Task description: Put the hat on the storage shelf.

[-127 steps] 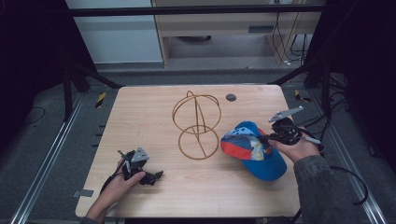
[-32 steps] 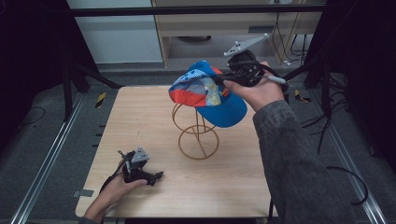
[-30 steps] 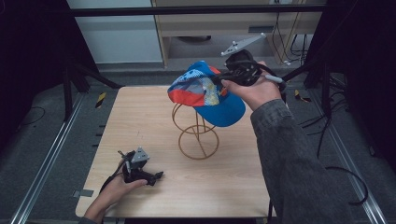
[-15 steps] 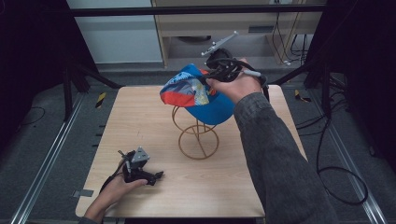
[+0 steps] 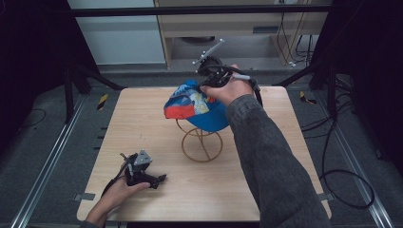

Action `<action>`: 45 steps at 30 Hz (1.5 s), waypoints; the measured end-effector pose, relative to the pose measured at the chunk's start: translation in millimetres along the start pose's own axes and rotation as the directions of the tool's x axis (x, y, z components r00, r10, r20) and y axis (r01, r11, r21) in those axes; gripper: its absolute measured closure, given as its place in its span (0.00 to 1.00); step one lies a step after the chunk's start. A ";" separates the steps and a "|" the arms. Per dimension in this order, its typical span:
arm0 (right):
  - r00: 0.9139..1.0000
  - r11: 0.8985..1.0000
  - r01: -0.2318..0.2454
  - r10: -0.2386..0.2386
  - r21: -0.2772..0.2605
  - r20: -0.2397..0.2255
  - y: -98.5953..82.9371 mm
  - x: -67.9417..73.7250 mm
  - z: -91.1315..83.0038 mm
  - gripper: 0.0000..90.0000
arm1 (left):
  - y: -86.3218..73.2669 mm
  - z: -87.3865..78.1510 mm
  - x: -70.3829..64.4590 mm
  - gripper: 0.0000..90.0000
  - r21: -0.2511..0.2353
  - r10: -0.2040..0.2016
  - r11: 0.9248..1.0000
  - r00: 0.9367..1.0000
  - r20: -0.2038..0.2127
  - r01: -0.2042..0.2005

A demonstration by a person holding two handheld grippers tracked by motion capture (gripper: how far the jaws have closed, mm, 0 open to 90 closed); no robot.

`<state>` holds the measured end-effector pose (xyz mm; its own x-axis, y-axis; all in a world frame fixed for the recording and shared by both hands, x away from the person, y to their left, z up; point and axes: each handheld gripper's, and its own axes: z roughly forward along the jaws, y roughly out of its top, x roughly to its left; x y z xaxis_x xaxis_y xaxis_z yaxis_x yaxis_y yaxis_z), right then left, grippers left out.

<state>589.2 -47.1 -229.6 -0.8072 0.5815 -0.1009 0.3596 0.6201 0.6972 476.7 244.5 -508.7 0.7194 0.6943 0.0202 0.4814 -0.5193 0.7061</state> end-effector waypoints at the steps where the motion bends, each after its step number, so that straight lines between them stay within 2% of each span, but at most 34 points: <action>1: 1.000 1.000 0.002 -0.002 0.000 0.000 -0.1 0.3 0.6 0.99 | 0.0 0.0 0.0 0.00 0.000 0.000 1.000 1.000 0.000 0.000; 9: 1.000 1.000 0.012 -0.012 0.010 0.000 -4.0 1.8 0.8 0.99 | 0.1 0.1 -0.1 0.00 0.000 -0.001 1.000 1.000 -0.001 0.001; 20: 1.000 1.000 -0.011 0.011 0.000 0.008 -13.3 -1.5 0.1 0.92 | 0.1 0.1 -0.3 0.00 0.001 -0.002 1.000 1.000 -0.003 0.002; 29: 0.999 1.000 -0.030 0.030 -0.006 0.011 -14.5 -2.7 -1.5 0.83 | 0.1 0.1 -0.4 0.00 0.000 -0.003 1.000 1.000 -0.004 0.003; 34: 0.999 0.999 -0.030 0.030 -0.015 0.019 -12.9 -0.8 -3.1 0.75 | 0.1 0.0 -0.3 0.00 0.000 -0.003 1.000 1.000 -0.003 0.003; 45: 0.998 0.999 -0.048 0.049 -0.023 0.027 -13.7 -1.3 -6.0 0.66 | 0.1 0.1 -0.3 0.00 0.000 -0.003 1.000 1.000 -0.003 0.003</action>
<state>582.5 -59.5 -234.8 -0.7758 0.6251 -0.0861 0.3870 0.5791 0.7176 476.5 244.2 -508.7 0.7165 0.6973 0.0203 0.4833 -0.5171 0.7064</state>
